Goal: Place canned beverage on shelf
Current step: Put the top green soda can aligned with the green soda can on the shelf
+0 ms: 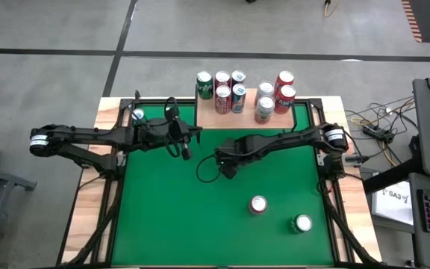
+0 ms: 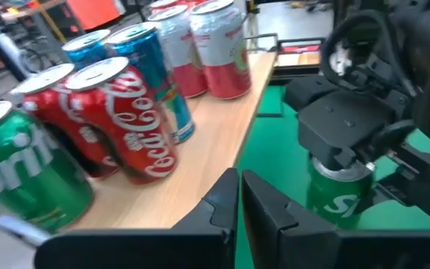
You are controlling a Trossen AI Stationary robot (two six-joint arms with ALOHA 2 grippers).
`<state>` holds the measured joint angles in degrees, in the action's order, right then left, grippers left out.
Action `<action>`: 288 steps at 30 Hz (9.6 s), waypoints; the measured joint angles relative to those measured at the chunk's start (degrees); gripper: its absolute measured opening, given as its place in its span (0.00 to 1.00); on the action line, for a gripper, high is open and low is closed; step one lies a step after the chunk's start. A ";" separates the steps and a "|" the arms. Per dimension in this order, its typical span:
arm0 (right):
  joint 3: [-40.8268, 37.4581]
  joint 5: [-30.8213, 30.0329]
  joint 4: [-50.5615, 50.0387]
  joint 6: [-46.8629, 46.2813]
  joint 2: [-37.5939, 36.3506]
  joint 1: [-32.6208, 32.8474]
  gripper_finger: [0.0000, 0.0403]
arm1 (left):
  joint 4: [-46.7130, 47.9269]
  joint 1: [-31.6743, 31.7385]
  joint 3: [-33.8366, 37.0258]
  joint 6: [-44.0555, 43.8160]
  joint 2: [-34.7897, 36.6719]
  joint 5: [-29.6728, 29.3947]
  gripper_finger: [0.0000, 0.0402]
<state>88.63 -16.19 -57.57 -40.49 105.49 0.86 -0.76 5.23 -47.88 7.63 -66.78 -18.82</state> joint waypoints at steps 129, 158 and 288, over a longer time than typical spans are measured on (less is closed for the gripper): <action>11.70 -3.71 19.48 32.87 -12.53 1.03 0.92 | -17.74 -2.45 0.33 -0.56 -11.44 11.57 0.70; -11.25 -2.38 59.55 47.81 -21.55 4.52 0.93 | -19.71 -0.48 8.20 6.98 4.79 17.04 0.70; -9.76 -33.40 71.85 22.53 -1.42 -6.71 0.82 | -5.17 6.23 15.54 22.74 39.12 7.36 0.90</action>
<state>78.87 -49.58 14.28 -17.96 104.07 -5.85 -5.93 11.46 -32.34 30.37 -27.66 -11.46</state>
